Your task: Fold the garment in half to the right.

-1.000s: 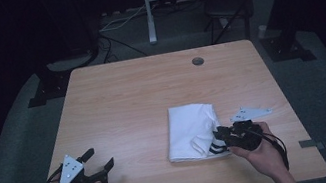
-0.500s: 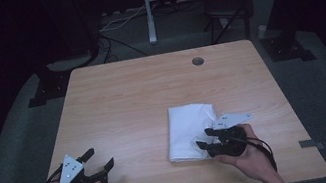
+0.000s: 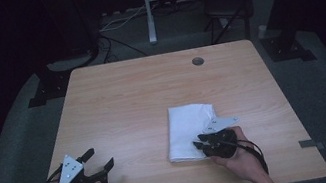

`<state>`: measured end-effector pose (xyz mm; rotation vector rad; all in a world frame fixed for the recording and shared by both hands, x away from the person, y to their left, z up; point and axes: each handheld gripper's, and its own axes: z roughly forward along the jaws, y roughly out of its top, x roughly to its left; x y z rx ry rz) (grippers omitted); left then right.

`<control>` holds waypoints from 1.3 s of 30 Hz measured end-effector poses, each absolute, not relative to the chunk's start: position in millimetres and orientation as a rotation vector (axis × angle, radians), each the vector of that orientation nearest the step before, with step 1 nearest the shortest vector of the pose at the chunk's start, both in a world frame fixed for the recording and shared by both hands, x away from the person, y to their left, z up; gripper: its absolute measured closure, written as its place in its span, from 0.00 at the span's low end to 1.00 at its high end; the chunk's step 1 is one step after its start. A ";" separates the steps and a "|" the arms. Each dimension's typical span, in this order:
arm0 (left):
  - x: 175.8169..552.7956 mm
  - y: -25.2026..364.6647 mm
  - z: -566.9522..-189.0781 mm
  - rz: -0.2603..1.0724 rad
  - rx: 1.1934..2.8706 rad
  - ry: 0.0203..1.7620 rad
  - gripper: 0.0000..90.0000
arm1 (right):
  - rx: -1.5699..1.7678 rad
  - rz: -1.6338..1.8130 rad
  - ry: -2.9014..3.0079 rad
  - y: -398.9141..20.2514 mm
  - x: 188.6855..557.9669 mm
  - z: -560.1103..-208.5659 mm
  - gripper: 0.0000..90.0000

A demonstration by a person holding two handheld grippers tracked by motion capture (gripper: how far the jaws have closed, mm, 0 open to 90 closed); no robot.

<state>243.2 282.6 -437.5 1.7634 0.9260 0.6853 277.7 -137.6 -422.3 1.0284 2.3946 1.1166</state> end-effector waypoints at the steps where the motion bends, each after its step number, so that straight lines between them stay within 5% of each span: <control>1: 243.4 282.7 -437.4 0.685 1.764 0.926 0.24 | 1.045 1.113 2.390 -139.2 277.0 -422.6 0.90; 7: 243.3 283.0 -437.5 0.685 1.763 0.926 0.24 | 1.077 1.145 2.364 -144.1 275.2 -420.8 0.95; 39: 243.7 283.8 -437.4 0.680 1.758 0.929 0.24 | 1.184 1.250 2.237 -190.5 241.7 -410.8 0.93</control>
